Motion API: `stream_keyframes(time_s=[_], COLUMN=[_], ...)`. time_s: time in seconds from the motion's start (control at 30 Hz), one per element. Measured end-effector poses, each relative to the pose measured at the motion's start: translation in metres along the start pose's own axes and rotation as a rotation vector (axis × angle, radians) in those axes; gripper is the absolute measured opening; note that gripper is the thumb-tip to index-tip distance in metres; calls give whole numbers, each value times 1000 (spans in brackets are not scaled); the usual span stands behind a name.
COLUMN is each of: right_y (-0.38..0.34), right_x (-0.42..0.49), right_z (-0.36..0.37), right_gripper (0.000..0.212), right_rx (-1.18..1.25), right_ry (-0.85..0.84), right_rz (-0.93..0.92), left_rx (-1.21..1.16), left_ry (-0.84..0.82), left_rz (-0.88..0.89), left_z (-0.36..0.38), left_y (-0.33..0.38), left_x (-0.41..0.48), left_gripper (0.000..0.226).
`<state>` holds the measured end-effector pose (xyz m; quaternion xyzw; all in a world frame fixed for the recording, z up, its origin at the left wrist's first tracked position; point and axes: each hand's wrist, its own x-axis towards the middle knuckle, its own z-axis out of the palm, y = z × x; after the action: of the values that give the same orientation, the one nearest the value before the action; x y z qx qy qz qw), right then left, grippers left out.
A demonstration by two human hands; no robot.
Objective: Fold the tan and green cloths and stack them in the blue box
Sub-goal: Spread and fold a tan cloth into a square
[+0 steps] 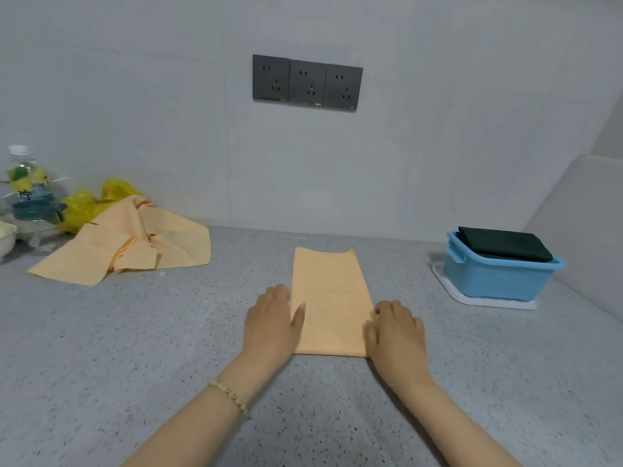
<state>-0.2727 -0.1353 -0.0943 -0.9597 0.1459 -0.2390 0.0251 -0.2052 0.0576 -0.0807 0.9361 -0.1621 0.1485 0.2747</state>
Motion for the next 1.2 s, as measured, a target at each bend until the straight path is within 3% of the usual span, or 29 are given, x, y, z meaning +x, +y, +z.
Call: stream_keyframes(time_s=[0.1,0.3,0.63,0.9,1.1,1.2], right_y=[-23,-42,-5,22,35,47], right_x=[10,23,30,18,-11,-17], right_z=[2,25,39,21,4,-5], right_gripper=[40,47,63,61,79,88], right_rx=[54,99,132,128,137,122], right_ry=[-73,-374,-475,-579,-631,-631], right_rz=[-124,-164,-127,-261,-381,-439], left_rx=[110,263,229,250,240,266], left_ry=[-172,-374,-452,-586,-704,-733], left_rz=[169,191,165,255,326,366], left_z=[17,39,53,36,12,0], left_y=[13,15,-1,-8,-20,-28], left_x=[4,15,21,10,-21,-20], left_gripper=[49,52,64,67,114,120])
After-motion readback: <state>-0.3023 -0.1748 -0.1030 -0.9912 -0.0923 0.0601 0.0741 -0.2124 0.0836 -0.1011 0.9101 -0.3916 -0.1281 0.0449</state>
